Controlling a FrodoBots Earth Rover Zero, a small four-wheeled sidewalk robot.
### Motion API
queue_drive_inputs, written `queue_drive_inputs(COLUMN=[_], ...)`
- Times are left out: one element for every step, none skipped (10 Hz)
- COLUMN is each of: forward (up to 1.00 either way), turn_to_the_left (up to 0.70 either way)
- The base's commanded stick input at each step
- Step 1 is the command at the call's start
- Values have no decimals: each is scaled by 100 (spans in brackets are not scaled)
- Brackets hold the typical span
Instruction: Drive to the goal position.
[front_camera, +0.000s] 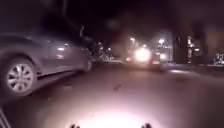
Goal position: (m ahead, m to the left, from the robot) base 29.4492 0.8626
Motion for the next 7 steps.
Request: queue_drive_inputs(forward=[85, 85, 85, 85, 85, 85, 85], turn_to_the_left=[0, 0, 0, 0, 0, 0, 0])
